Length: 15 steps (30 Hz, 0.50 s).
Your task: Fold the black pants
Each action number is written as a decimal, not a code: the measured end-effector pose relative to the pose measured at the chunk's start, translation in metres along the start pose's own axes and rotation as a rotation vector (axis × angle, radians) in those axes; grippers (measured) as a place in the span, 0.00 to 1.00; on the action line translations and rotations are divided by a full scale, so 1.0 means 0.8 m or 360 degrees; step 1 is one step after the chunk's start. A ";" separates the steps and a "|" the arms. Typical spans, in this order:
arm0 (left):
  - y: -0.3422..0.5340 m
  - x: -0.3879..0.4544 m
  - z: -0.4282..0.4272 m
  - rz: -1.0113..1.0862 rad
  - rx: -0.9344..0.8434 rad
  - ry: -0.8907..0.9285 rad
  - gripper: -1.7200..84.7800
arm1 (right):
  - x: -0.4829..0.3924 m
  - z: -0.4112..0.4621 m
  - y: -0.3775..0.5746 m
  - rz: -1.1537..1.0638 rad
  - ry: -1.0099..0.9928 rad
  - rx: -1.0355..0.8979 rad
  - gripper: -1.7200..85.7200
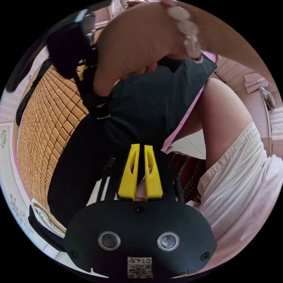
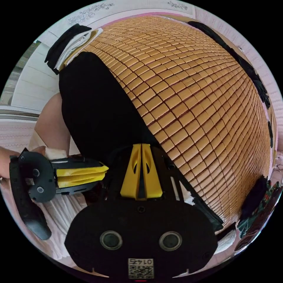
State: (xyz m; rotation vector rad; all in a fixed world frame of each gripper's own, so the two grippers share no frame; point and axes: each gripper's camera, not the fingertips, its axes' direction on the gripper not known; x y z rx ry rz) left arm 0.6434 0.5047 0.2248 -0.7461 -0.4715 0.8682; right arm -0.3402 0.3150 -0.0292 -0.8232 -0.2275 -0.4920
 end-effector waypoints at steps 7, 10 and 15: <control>-0.023 0.006 -0.030 -0.0056 0.0020 0.0008 0.02 | 0.107 -0.049 0.296 0.0813 -0.0157 0.0735 0.07; -0.042 0.013 -0.049 -0.0019 0.0100 0.0014 0.04 | 0.145 -0.042 0.450 0.1278 -0.0094 0.0903 0.13; -0.090 0.037 -0.074 0.0142 0.0175 0.0006 0.09 | 0.168 -0.009 0.641 0.1871 0.0050 0.0971 0.18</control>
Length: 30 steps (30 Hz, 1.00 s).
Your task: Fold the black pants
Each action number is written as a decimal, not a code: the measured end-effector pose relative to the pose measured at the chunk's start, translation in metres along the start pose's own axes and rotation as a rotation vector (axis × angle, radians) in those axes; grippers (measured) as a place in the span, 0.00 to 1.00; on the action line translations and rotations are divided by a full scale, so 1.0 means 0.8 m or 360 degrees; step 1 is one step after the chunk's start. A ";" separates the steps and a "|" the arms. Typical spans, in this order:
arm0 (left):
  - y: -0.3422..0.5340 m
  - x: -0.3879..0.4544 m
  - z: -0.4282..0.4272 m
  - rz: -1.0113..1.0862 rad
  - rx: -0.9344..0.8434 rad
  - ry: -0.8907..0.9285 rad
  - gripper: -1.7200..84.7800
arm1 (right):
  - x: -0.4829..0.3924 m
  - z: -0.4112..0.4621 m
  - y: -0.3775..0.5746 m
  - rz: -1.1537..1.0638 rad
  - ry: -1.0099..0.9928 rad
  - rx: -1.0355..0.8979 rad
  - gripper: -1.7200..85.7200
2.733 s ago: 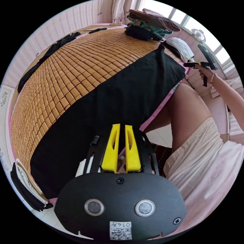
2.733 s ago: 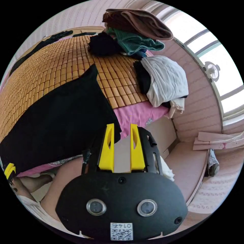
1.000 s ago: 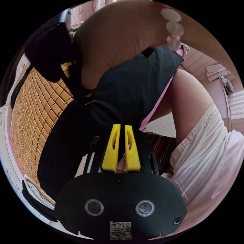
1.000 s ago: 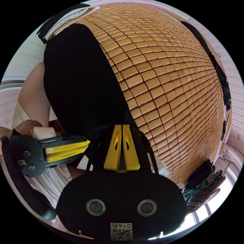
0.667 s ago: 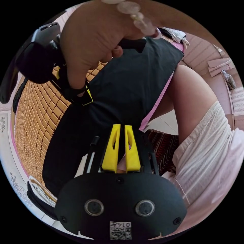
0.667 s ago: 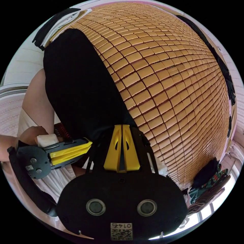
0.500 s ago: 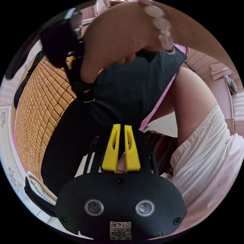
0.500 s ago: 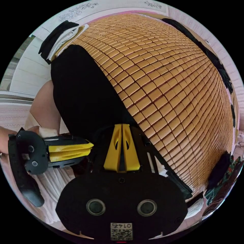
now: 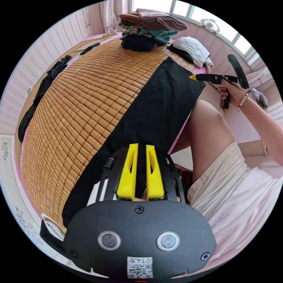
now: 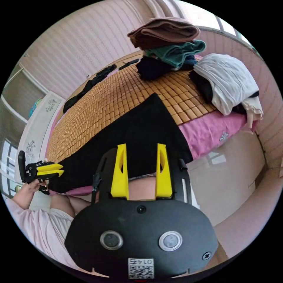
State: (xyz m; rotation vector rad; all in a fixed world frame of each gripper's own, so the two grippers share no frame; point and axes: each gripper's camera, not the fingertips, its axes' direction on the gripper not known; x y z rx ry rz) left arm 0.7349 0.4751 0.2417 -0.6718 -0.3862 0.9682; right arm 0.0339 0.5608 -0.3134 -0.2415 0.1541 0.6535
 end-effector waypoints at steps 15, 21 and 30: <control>-0.211 0.026 0.022 0.0322 -0.0026 0.0182 0.15 | 0.255 -0.002 0.055 0.0405 -0.0235 0.0105 0.16; -0.254 0.027 0.081 0.0276 -0.0210 0.0078 0.16 | 0.291 -0.014 0.070 0.0369 -0.0291 0.0062 0.10; -0.233 0.035 0.073 0.0381 -0.0205 0.0118 0.03 | 0.341 -0.060 0.087 0.0369 -0.0652 0.0262 0.05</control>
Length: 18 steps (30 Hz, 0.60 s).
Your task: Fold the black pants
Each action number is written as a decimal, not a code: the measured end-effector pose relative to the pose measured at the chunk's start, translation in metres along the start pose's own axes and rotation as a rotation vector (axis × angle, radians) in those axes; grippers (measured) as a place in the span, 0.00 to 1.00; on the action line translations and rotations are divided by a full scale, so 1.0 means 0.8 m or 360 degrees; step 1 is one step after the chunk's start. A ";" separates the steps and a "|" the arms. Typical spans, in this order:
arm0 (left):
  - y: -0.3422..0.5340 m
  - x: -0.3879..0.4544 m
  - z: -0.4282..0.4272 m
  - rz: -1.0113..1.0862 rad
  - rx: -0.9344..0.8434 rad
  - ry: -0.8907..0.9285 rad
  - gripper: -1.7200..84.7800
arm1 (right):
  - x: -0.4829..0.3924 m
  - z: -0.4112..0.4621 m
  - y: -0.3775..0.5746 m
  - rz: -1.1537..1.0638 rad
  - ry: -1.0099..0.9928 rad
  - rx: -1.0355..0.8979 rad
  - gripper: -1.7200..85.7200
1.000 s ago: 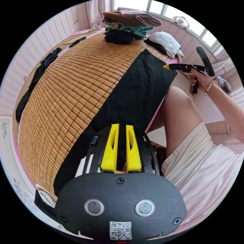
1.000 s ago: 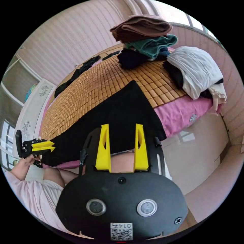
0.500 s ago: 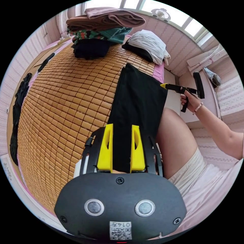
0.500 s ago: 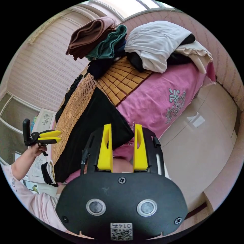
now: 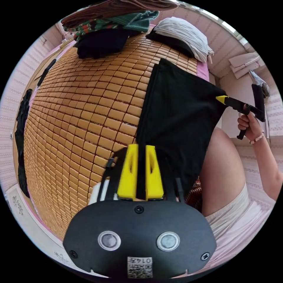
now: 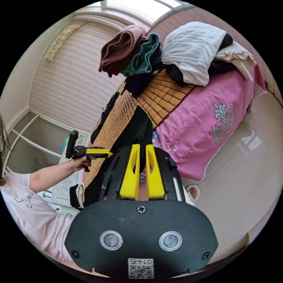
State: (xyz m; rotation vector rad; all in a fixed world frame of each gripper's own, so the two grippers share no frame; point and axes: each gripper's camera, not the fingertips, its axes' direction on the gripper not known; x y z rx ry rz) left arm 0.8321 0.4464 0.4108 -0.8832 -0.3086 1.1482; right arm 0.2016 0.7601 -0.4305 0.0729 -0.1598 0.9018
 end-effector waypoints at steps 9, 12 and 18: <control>0.011 -0.001 -0.076 -0.0055 0.0263 0.0044 0.01 | -0.037 -0.111 -0.065 -0.0199 -0.0171 0.0352 0.04; 0.008 0.010 -0.128 -0.0024 0.0419 0.0076 0.01 | -0.083 -0.171 -0.082 -0.0367 -0.0189 0.0519 0.04; 0.078 0.017 -0.202 0.0067 0.0658 0.0023 0.01 | -0.208 -0.206 -0.081 -0.0745 -0.0313 0.0519 0.05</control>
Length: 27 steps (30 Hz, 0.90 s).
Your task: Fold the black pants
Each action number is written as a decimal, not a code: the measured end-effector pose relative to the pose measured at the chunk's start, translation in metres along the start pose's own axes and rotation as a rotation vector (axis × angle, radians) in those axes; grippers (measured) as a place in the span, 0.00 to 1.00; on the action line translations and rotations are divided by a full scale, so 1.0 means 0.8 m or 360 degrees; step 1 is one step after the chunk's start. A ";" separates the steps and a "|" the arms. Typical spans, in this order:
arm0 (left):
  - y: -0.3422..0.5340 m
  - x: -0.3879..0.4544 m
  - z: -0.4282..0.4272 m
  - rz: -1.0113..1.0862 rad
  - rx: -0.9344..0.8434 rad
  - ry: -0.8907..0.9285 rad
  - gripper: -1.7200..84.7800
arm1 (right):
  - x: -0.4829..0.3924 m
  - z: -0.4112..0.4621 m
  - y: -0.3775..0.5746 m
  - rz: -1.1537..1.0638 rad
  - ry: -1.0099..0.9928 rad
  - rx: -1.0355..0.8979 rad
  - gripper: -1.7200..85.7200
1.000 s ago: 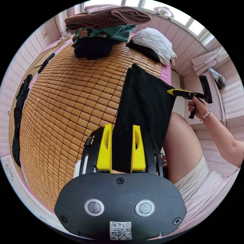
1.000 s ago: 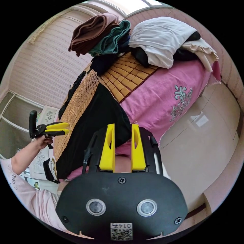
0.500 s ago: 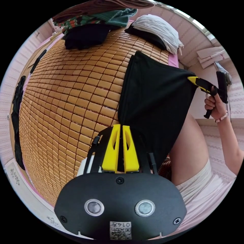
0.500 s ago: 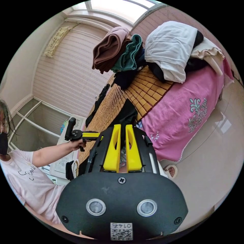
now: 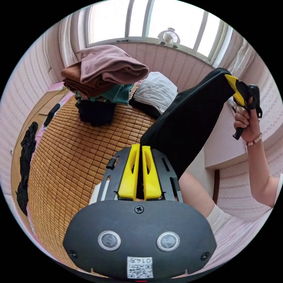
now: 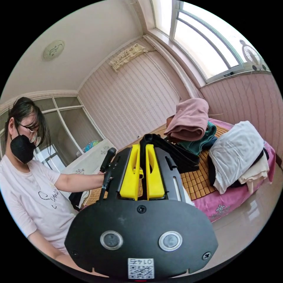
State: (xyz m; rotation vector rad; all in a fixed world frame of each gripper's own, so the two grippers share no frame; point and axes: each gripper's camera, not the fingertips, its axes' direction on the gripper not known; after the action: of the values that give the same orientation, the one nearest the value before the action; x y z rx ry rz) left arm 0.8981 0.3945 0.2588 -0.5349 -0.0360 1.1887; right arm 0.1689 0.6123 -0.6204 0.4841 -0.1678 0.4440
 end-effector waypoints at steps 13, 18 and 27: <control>0.506 -0.123 -0.317 -0.0940 0.0403 -0.0538 0.05 | -0.444 0.372 0.091 -0.0698 -0.1227 -0.0998 0.07; 0.772 -0.101 -0.391 -0.1600 0.0179 -0.0868 0.06 | -0.545 0.508 0.305 -0.0976 -0.0969 -0.1844 0.10; 0.922 -0.072 -0.361 -0.1970 0.0274 -0.0473 0.09 | -0.511 0.485 0.301 -0.0940 -0.0457 -0.1807 0.13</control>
State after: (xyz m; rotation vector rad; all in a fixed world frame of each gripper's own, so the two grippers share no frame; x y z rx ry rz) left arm 0.3204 0.4295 -0.2851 -0.0992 -0.4495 0.0403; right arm -0.3238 0.4633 -0.2878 -0.5300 -0.4948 -0.3319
